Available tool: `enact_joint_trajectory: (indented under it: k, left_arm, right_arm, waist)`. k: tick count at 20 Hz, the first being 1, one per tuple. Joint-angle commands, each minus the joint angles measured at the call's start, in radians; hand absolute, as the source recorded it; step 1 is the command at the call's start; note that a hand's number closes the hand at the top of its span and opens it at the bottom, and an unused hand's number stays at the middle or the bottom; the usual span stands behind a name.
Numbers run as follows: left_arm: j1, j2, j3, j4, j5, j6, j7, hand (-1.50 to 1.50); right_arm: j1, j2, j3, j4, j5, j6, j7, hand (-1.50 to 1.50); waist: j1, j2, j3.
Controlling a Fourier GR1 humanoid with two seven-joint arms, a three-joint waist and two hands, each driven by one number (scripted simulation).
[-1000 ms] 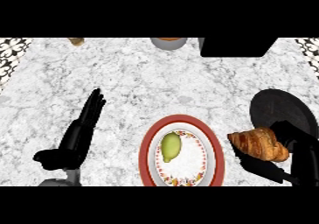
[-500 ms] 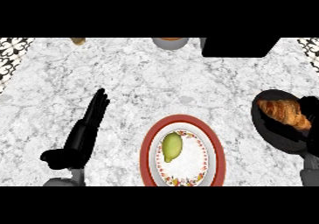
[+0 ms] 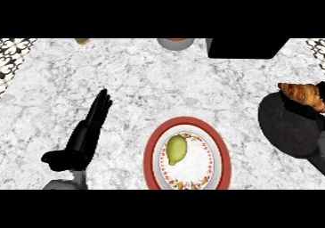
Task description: Pick the croissant from the plate and place it in the pan
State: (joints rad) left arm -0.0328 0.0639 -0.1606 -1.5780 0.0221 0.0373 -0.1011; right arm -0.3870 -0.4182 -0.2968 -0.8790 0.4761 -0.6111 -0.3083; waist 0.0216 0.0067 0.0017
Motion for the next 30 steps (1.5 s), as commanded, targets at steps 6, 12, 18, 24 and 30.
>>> enact_joint_trajectory:
  k: [6, 12, 18, 24, 30]
  left_arm:
    - [-0.039, -0.021, -0.027, 0.009, -0.021, 0.008, 0.038, 0.0]
    - [-0.036, -0.011, 0.004, 0.038, -0.015, -0.002, -0.003, 0.0]
    - [0.023, -0.002, -0.002, 0.018, -0.025, -0.005, -0.039, 0.0]
    - [0.031, -0.013, 0.004, 0.014, -0.016, -0.004, -0.026, 0.0]
    - [0.051, -0.025, -0.014, -0.031, -0.032, 0.015, 0.013, 0.0]
  right_arm:
    - [-0.172, -0.089, 0.075, 0.35, 0.027, 0.407, 0.092, -1.5]
    - [-0.282, -0.022, -0.002, 0.54, -0.014, 0.317, -0.107, -1.5]
    - [-0.266, -0.055, -0.164, 0.499, -0.192, 0.36, -0.277, -1.5]
    - [-0.203, -0.197, -0.249, 0.537, -0.313, 0.657, -0.304, -1.5]
    - [-0.048, -0.24, -0.263, 0.518, -0.387, 0.962, -0.398, -1.5]
  waist:
    - [0.022, 0.008, 0.002]
    - [0.017, 0.007, 0.002]
    - [0.002, 0.001, 0.001]
    - [-0.018, -0.005, -0.001]
    - [-0.029, -0.009, -0.001]
